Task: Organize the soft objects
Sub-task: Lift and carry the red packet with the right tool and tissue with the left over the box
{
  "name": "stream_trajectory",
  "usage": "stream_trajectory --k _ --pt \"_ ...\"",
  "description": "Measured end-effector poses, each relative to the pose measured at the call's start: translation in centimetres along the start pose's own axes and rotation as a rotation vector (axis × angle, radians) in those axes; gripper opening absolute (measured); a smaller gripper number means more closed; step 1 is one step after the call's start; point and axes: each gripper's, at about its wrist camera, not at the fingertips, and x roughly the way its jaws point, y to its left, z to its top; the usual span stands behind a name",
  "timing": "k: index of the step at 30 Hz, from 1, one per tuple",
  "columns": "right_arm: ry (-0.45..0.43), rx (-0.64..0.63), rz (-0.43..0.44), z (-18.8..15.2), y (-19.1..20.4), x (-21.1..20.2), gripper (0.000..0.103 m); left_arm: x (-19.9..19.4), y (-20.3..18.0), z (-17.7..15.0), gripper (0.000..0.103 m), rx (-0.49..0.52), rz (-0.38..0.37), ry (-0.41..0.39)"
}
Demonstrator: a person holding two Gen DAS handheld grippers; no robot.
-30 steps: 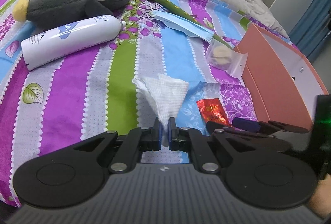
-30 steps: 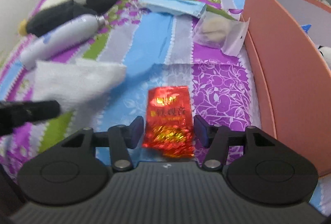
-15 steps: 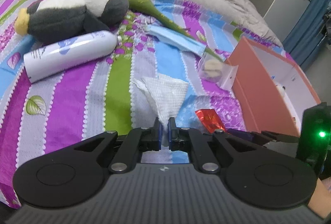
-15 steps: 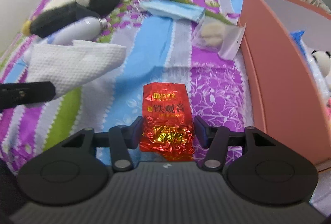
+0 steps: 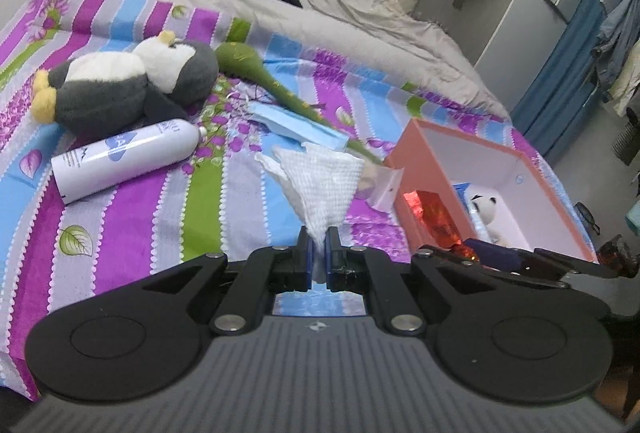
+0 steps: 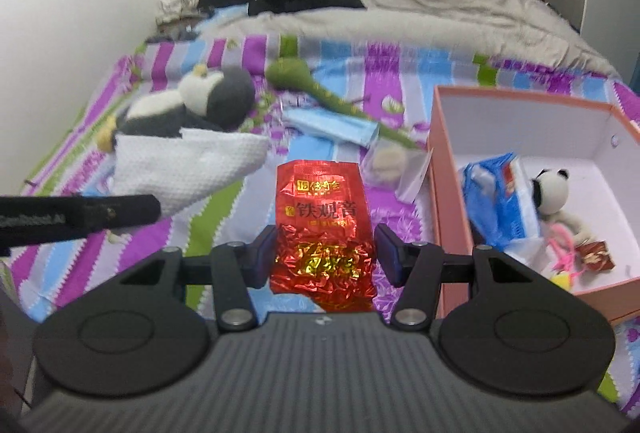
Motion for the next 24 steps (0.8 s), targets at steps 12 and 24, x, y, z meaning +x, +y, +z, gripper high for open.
stream_trajectory --k 12,24 --pt "-0.088 0.005 0.006 0.9 -0.6 -4.9 0.056 -4.0 -2.8 0.0 0.007 0.038 -0.031 -0.051" --pt "-0.142 0.028 -0.040 0.4 -2.8 -8.8 0.056 -4.7 -6.9 -0.3 0.007 0.085 -0.114 -0.058"
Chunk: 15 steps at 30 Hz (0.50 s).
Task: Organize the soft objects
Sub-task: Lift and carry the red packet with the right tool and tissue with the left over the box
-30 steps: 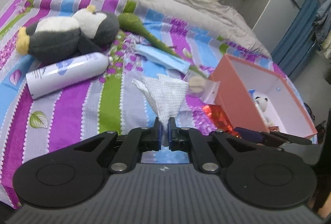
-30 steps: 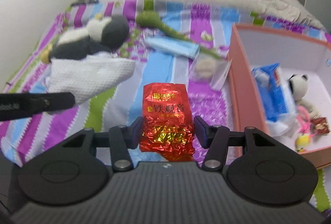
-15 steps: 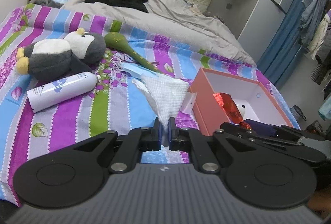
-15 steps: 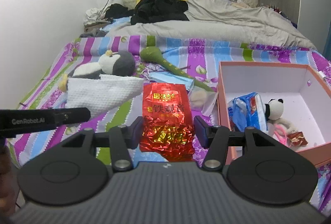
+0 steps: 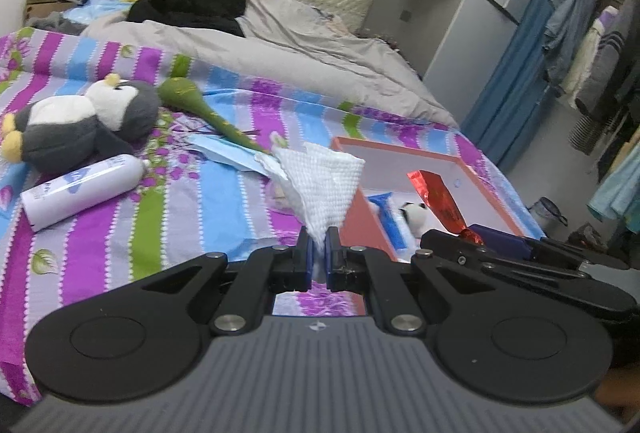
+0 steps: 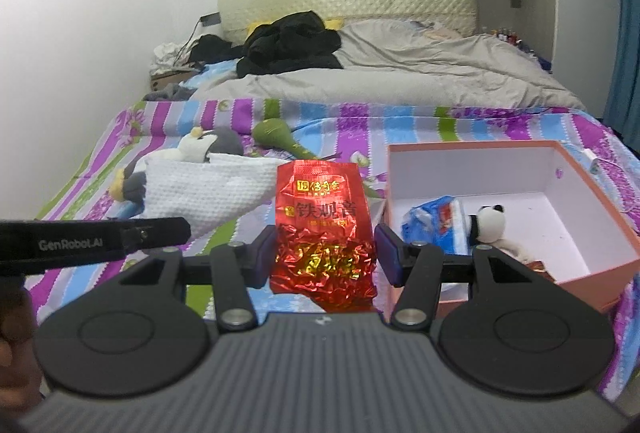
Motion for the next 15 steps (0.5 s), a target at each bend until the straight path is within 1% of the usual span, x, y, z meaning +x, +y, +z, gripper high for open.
stream_trajectory --k 8,15 --pt "-0.012 0.037 -0.061 -0.5 -2.9 -1.9 0.056 1.6 -3.3 -0.3 0.007 0.046 -0.066 0.027" --pt "0.006 0.092 -0.108 -1.1 -5.8 -1.7 0.056 4.2 -5.9 -0.1 0.007 0.082 -0.111 0.070"
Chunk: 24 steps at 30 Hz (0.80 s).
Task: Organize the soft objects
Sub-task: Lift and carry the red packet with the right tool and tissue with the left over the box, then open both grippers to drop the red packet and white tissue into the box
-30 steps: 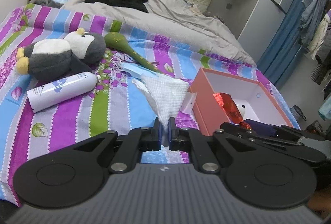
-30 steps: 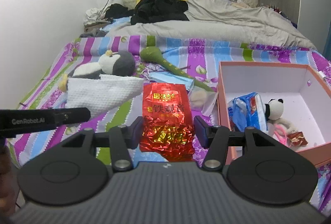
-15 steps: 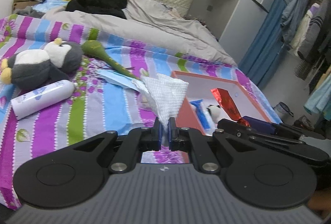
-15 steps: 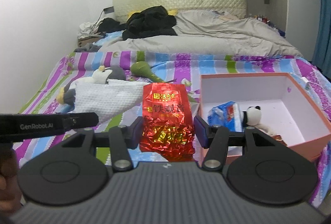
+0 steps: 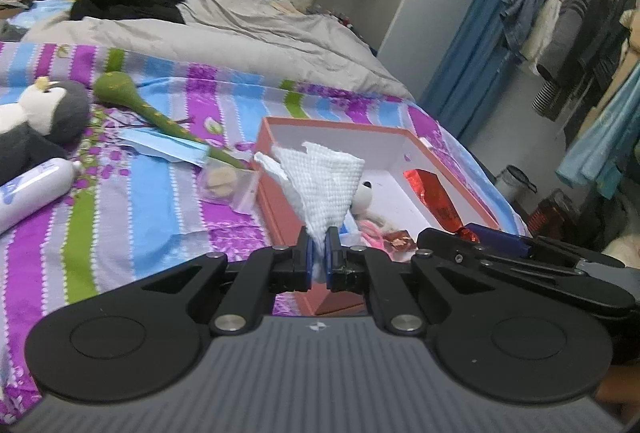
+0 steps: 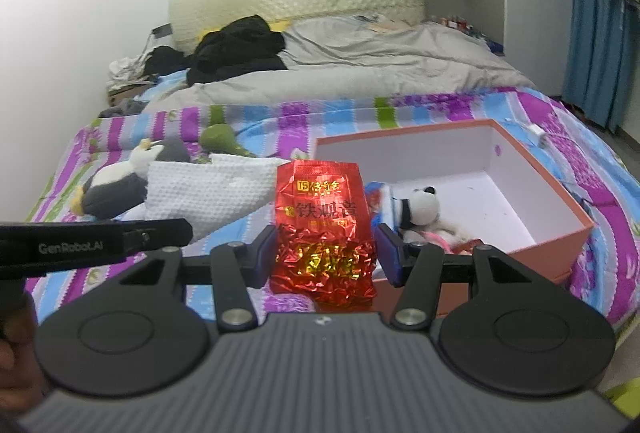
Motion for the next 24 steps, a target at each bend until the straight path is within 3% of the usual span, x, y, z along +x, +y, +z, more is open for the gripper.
stream_trajectory --k 24 --pt "0.171 0.111 -0.079 1.9 -10.4 11.9 0.056 19.9 -4.0 5.1 0.007 0.099 -0.052 0.233"
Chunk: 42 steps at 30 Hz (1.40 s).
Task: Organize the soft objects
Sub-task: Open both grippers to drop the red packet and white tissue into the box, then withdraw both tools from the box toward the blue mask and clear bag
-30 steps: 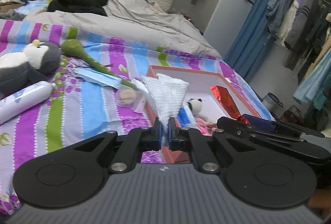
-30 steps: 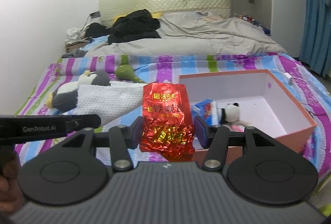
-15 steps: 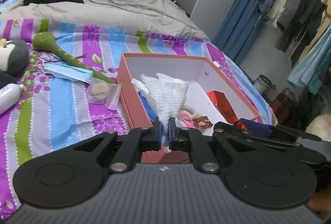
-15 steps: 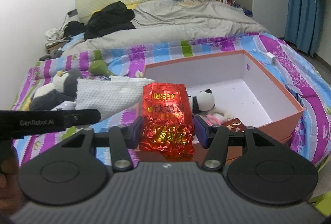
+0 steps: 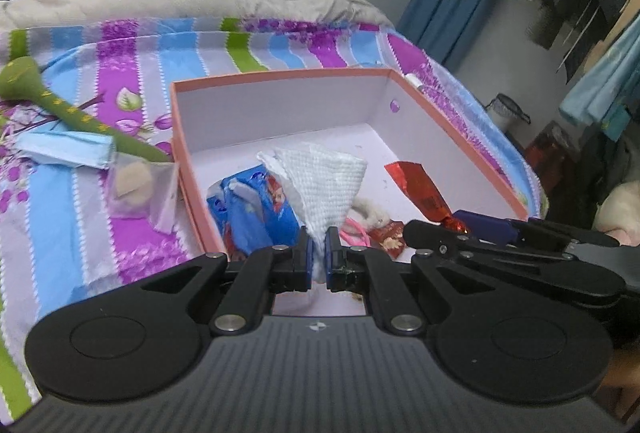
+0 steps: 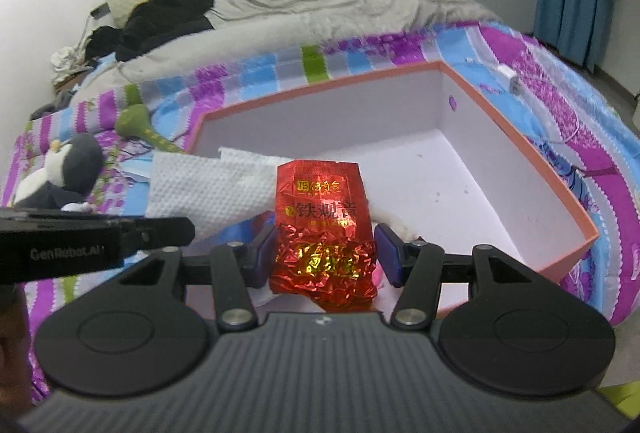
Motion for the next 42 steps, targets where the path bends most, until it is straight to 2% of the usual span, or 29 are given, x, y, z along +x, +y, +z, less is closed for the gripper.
stream_trajectory --k 5,7,8,9,10,13,21,29,42 --pt "0.058 0.011 -0.026 0.6 -1.8 2.9 0.057 3.7 0.1 1.7 0.008 0.001 -0.005 0.055" --pt "0.081 0.024 -0.034 0.7 -2.5 3.9 0.057 4.7 0.1 2.0 0.014 0.000 0.001 0.065" --pt "0.093 0.032 -0.035 0.8 -2.8 4.3 0.058 5.1 0.2 2.1 0.027 -0.008 -0.003 0.071" --pt "0.102 0.041 -0.036 0.8 -3.0 4.7 0.063 5.3 0.3 2.2 0.048 -0.019 -0.012 0.073" --pt "0.107 0.050 -0.039 0.7 -3.3 4.9 0.066 5.5 0.5 2.2 0.053 -0.032 -0.013 0.072" --pt "0.101 0.056 -0.045 0.6 -3.5 5.0 0.069 5.7 0.4 2.3 0.054 -0.016 -0.002 0.056" --pt "0.076 0.053 -0.041 0.5 -3.2 3.7 0.070 3.9 -0.1 2.3 0.054 0.004 0.019 0.024" --pt "0.022 0.044 -0.027 0.5 -1.9 0.4 0.070 -0.4 -0.6 1.2 0.054 0.010 0.020 -0.033" --pt "-0.062 0.015 0.017 -1.1 1.6 -6.0 0.070 -9.3 -1.4 -2.2 0.054 0.023 0.018 -0.128"
